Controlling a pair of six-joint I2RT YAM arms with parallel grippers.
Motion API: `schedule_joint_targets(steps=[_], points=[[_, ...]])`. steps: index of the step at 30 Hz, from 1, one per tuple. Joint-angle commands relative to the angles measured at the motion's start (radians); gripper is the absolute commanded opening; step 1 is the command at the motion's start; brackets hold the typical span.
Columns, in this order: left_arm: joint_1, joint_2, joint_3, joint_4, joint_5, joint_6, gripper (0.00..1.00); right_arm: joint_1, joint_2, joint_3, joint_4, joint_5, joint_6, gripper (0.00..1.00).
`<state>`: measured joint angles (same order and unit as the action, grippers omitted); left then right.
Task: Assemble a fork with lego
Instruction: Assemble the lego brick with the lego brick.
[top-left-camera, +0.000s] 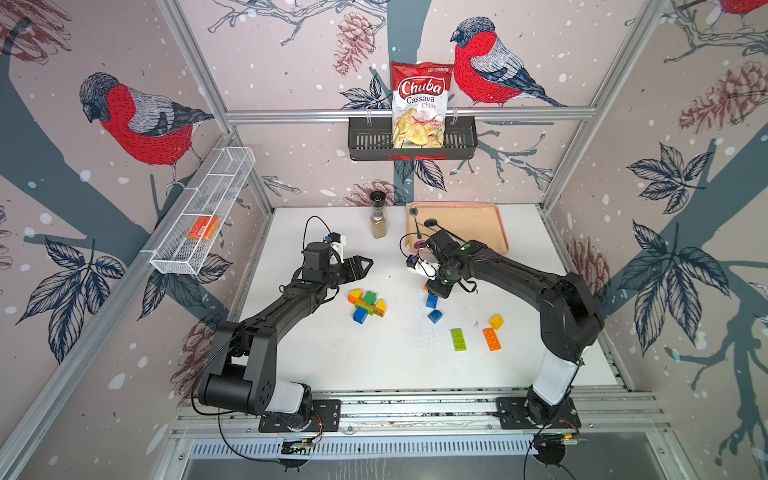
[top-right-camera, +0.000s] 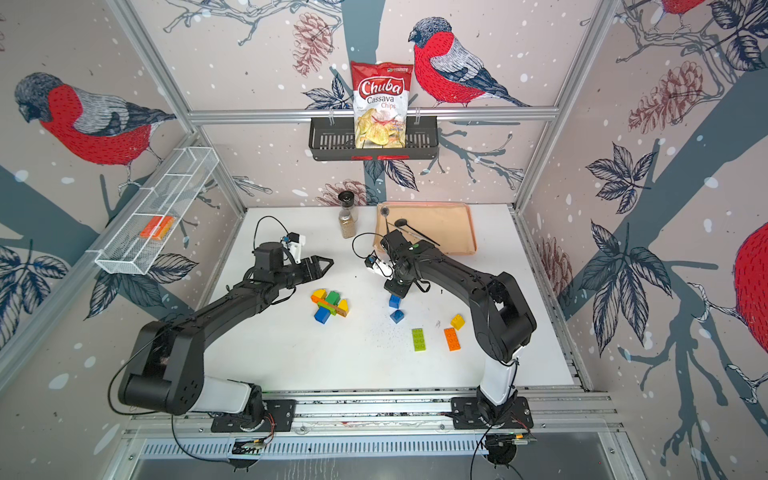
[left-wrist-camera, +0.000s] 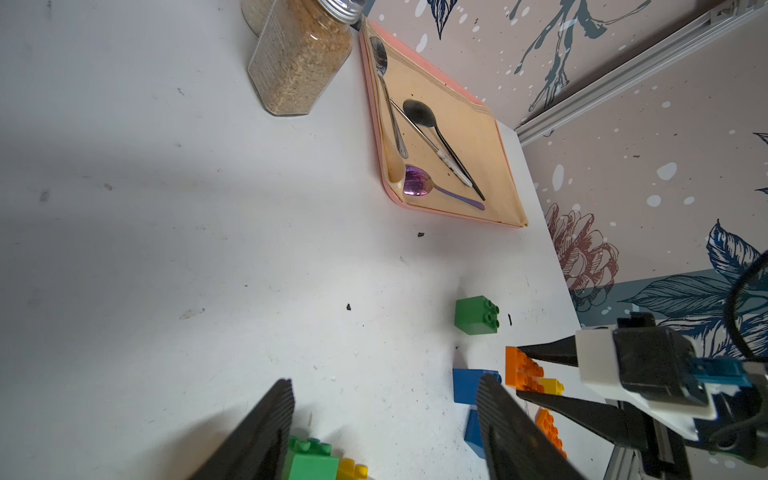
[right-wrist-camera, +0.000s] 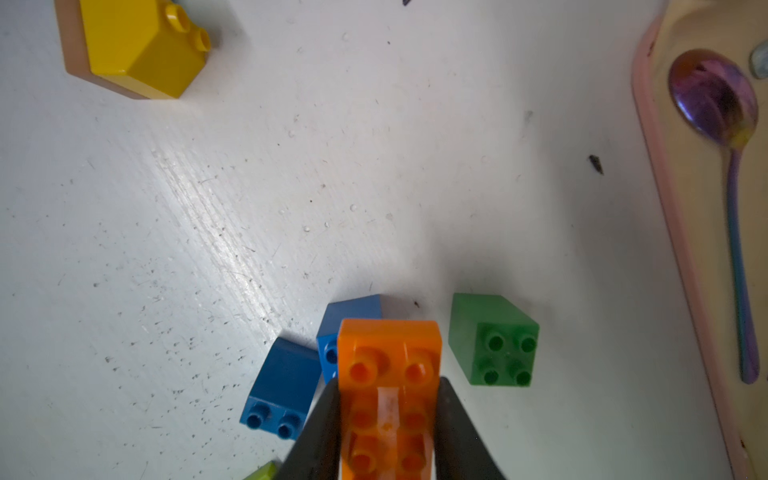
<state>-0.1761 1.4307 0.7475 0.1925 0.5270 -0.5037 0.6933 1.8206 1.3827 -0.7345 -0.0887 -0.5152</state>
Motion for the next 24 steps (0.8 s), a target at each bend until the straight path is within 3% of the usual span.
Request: schedule_joint_targets(steps=[1, 24], points=[[0.002, 0.004, 0.008, -0.001, 0.004, 0.016, 0.7, 0.005, 0.003, -0.02, -0.003, -0.04, -0.048, 0.22], [0.001, 0.041, 0.033, -0.004, 0.024, 0.016, 0.69, -0.005, 0.085, -0.027, -0.039, -0.08, -0.094, 0.24]])
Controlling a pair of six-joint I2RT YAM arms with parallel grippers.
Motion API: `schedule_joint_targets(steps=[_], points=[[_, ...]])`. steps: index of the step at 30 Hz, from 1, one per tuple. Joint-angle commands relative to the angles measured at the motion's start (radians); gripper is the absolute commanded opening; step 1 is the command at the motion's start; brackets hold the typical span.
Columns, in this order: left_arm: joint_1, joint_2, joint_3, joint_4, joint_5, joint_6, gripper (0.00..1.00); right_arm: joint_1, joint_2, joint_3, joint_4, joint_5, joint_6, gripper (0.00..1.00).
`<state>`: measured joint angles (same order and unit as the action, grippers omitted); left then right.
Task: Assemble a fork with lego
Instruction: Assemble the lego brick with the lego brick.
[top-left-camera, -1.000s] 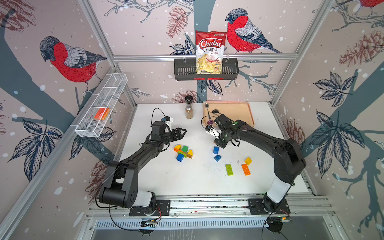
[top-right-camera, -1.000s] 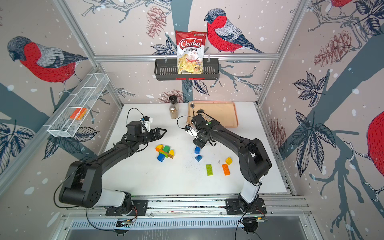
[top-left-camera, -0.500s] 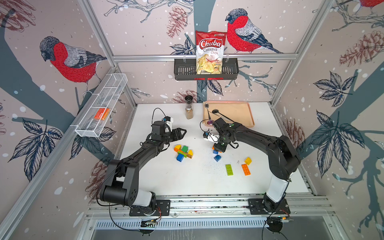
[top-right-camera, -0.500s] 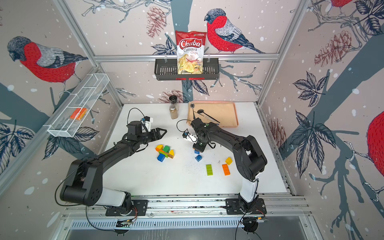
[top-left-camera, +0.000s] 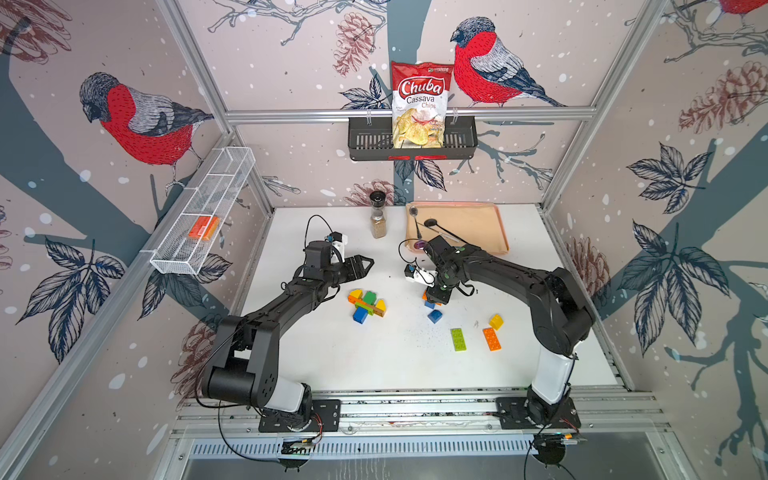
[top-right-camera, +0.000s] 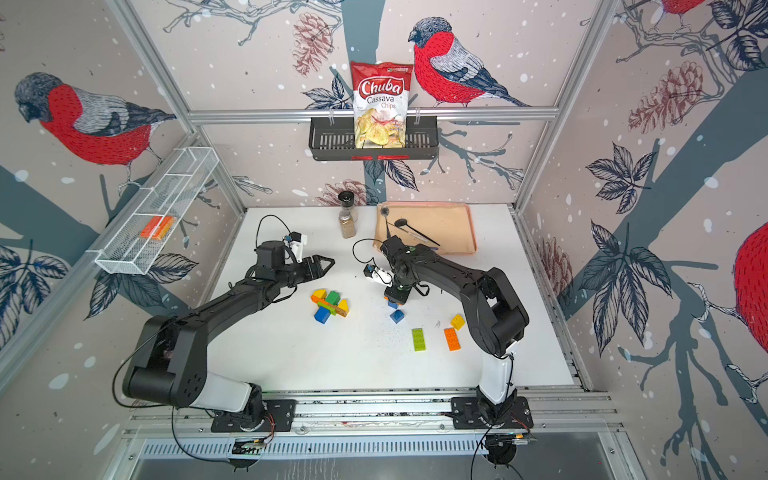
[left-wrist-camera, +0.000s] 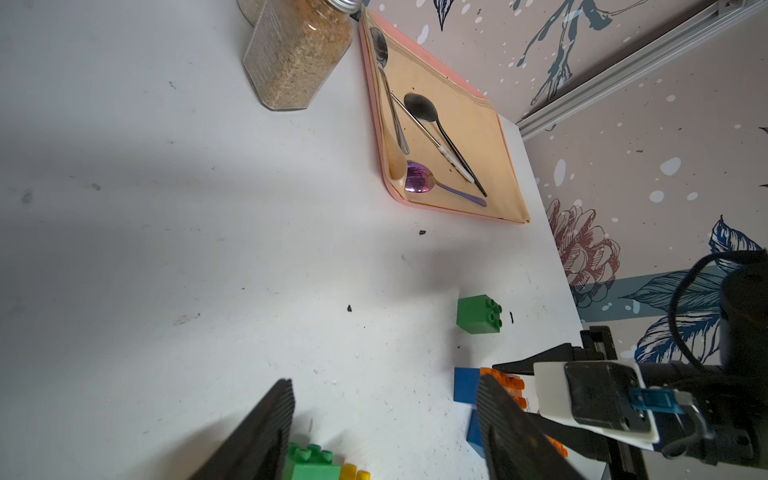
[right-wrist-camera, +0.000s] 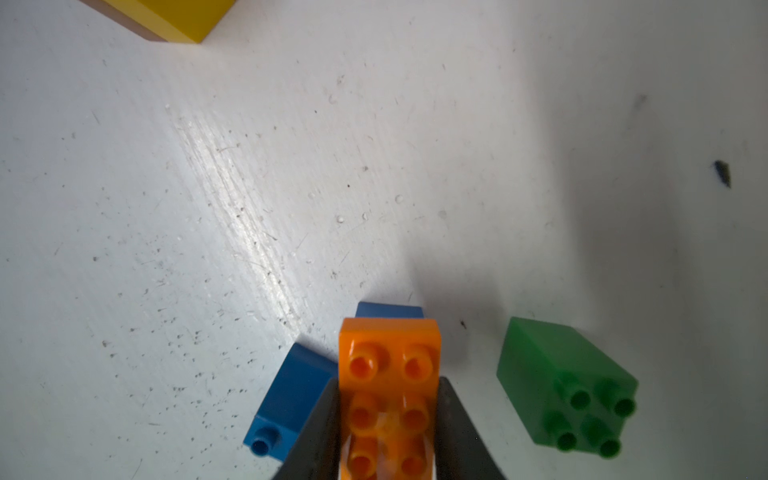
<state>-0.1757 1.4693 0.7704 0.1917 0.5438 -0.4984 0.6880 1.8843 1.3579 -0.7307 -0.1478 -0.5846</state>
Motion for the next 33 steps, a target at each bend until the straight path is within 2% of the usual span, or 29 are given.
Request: schedule_joint_targets(steps=[1, 5, 11, 19, 25, 33], points=[[0.001, 0.003, 0.01, -0.004, 0.005, 0.011, 0.69, 0.001, 0.029, -0.003, -0.046, -0.019, -0.024, 0.24], [0.001, 0.002, 0.013, -0.011, 0.003, 0.014, 0.69, 0.005, 0.062, -0.021, -0.058, -0.014, -0.02, 0.24], [0.001, 0.0, 0.021, -0.032, -0.005, 0.029, 0.69, 0.027, 0.115, -0.032, -0.059, 0.097, 0.057, 0.24], [0.002, 0.007, 0.025, -0.034, 0.0, 0.034, 0.69, 0.027, 0.091, -0.047, -0.066, 0.069, 0.073, 0.26], [0.001, 0.001, 0.025, -0.042, -0.007, 0.039, 0.69, 0.04, -0.003, -0.026, -0.031, 0.031, 0.005, 0.26], [0.001, -0.01, 0.024, -0.055, -0.017, 0.041, 0.68, 0.048, -0.012, -0.007, -0.05, 0.011, -0.041, 0.29]])
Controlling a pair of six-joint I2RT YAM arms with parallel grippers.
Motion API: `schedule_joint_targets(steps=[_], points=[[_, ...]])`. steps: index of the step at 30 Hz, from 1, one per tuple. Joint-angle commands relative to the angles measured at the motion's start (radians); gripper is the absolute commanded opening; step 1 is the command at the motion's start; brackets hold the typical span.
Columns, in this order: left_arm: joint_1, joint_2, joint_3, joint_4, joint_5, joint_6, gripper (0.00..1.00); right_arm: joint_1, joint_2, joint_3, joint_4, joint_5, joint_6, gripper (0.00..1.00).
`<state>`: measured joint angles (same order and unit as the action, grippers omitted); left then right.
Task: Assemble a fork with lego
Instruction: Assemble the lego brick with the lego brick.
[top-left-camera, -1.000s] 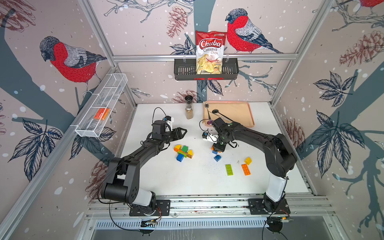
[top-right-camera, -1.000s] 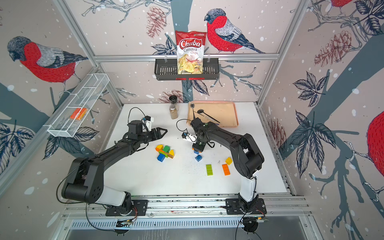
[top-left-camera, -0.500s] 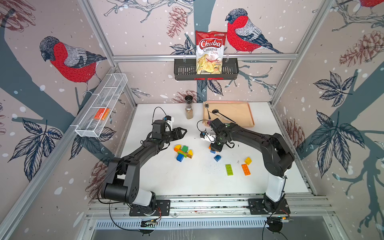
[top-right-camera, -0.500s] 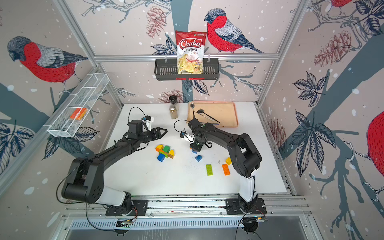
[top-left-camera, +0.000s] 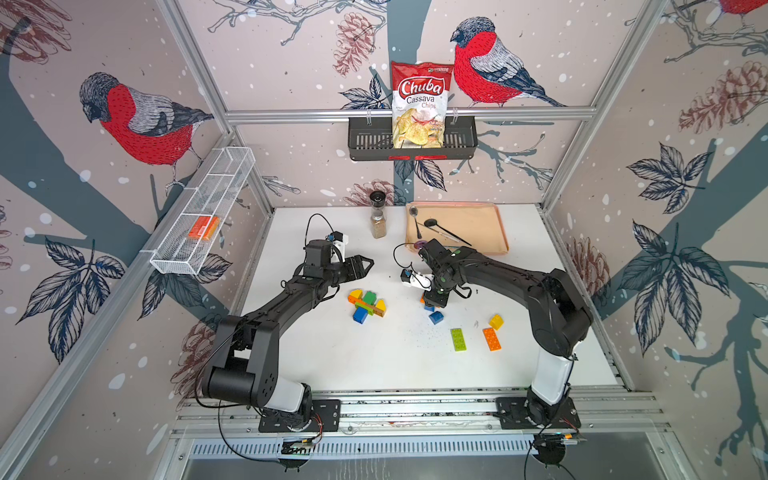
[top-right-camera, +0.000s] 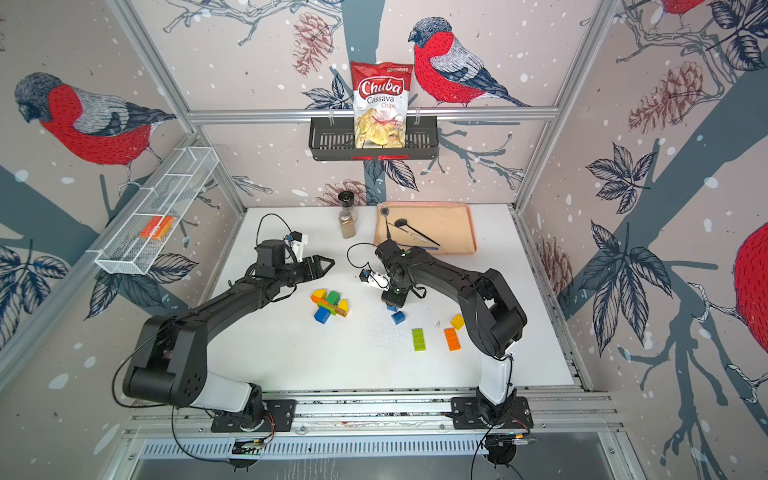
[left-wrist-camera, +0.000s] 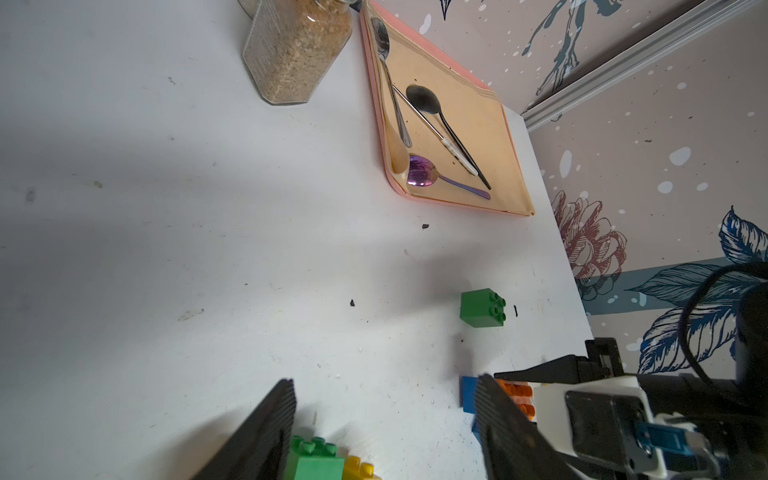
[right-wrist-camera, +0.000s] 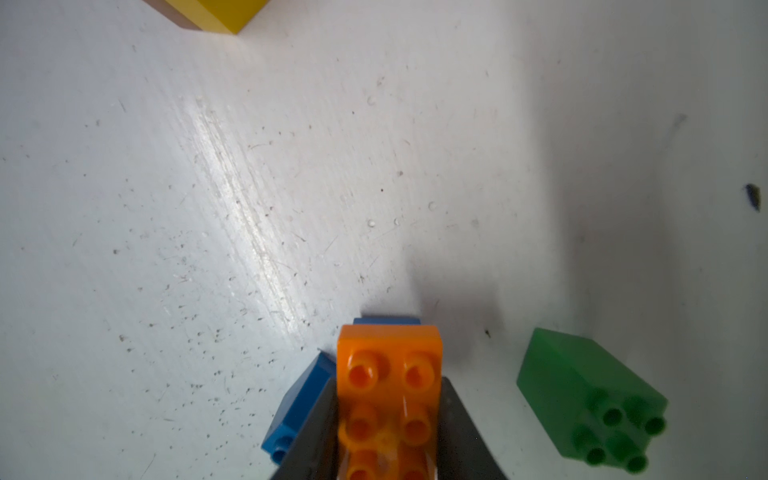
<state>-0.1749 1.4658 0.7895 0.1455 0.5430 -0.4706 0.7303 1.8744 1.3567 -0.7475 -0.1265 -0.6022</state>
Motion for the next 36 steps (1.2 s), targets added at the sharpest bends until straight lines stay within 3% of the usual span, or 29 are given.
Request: schedule_joint_targets(steps=[1, 9, 12, 13, 14, 21, 26, 32, 36], points=[[0.0, -0.009, 0.004, -0.009, -0.018, 0.013, 0.68, 0.009, 0.002, -0.013, -0.031, -0.007, -0.021, 0.29], [0.0, -0.013, -0.001, -0.018, -0.026, 0.018, 0.68, 0.015, -0.006, -0.064, 0.046, 0.01, 0.008, 0.38], [0.0, -0.017, 0.002, -0.027, -0.03, 0.021, 0.68, 0.015, -0.032, -0.076, 0.071, 0.012, 0.025, 0.46], [0.0, -0.019, 0.002, -0.029, -0.031, 0.022, 0.68, 0.015, -0.044, -0.081, 0.082, 0.014, 0.032, 0.6], [0.001, -0.021, 0.001, -0.029, -0.034, 0.022, 0.68, 0.015, -0.058, -0.086, 0.096, 0.023, 0.042, 1.0], [0.0, -0.03, -0.003, -0.029, -0.047, 0.024, 0.68, -0.006, -0.115, -0.061, 0.092, 0.018, 0.122, 1.0], [0.0, -0.051, -0.011, -0.019, -0.048, 0.021, 0.68, -0.029, -0.149, -0.054, 0.105, 0.039, 0.275, 1.0], [0.001, -0.095, -0.043, 0.015, -0.04, 0.004, 0.69, 0.046, -0.265, -0.154, 0.178, 0.202, 0.411, 1.0], [0.0, -0.122, -0.064, 0.019, -0.036, 0.0, 0.69, 0.097, -0.393, -0.24, 0.242, 0.219, 0.466, 1.0]])
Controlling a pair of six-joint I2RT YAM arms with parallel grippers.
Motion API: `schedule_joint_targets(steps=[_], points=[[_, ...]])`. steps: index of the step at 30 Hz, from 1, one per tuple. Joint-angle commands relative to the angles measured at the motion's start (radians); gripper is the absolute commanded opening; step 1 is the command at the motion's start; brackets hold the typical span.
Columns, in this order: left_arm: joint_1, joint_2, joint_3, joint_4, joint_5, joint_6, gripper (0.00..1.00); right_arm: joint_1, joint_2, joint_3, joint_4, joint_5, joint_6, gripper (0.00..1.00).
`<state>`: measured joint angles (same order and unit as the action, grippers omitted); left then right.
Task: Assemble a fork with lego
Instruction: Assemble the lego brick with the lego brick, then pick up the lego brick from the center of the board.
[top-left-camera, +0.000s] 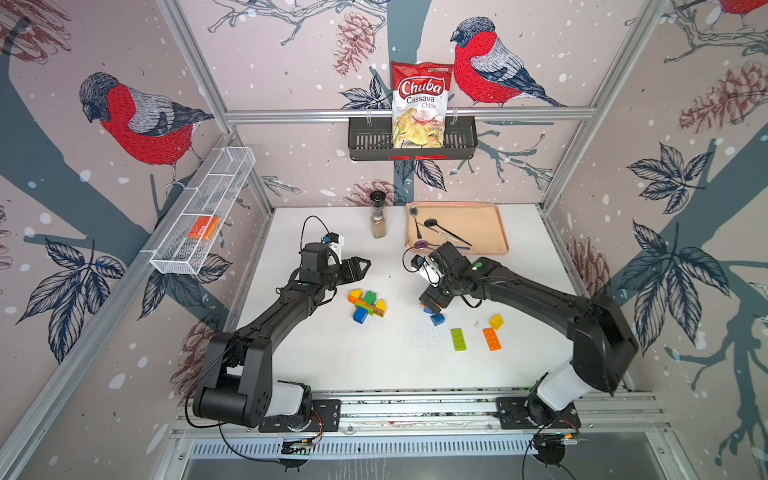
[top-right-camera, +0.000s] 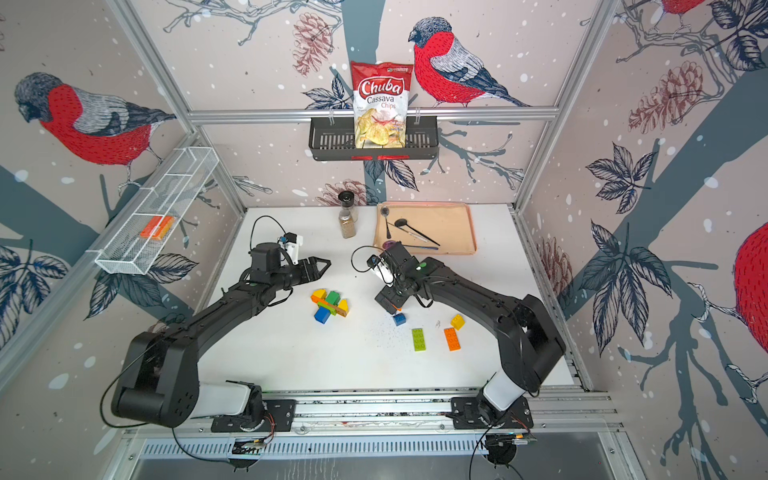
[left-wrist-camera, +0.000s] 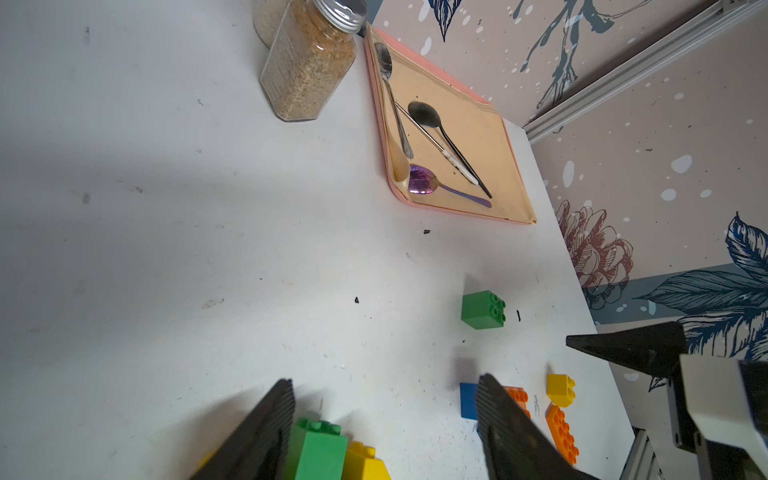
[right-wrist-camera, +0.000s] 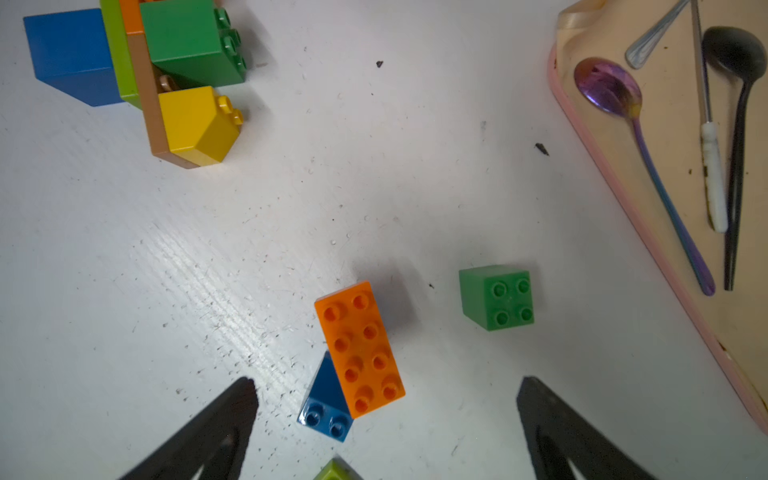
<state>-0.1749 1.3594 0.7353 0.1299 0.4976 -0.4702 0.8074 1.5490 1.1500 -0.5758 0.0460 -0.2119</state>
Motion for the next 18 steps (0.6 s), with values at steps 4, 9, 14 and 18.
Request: schedule_joint_targets(steps=[4, 9, 14, 18], points=[[0.001, -0.045, -0.024, 0.037, 0.013, 0.002, 0.7, 0.046, -0.156, -0.102, 0.136, 0.196, 0.22, 1.0], [0.001, -0.051, -0.027, 0.039, 0.025, 0.007, 0.7, 0.017, -0.137, -0.075, 0.013, 0.218, 0.428, 1.0], [0.0, -0.055, -0.032, 0.046, 0.034, 0.008, 0.7, 0.033, -0.204, -0.149, 0.003, 0.234, 0.521, 1.0], [0.001, -0.061, -0.047, 0.064, 0.042, 0.005, 0.7, 0.036, -0.291, -0.226, 0.014, 0.169, 0.601, 1.0]])
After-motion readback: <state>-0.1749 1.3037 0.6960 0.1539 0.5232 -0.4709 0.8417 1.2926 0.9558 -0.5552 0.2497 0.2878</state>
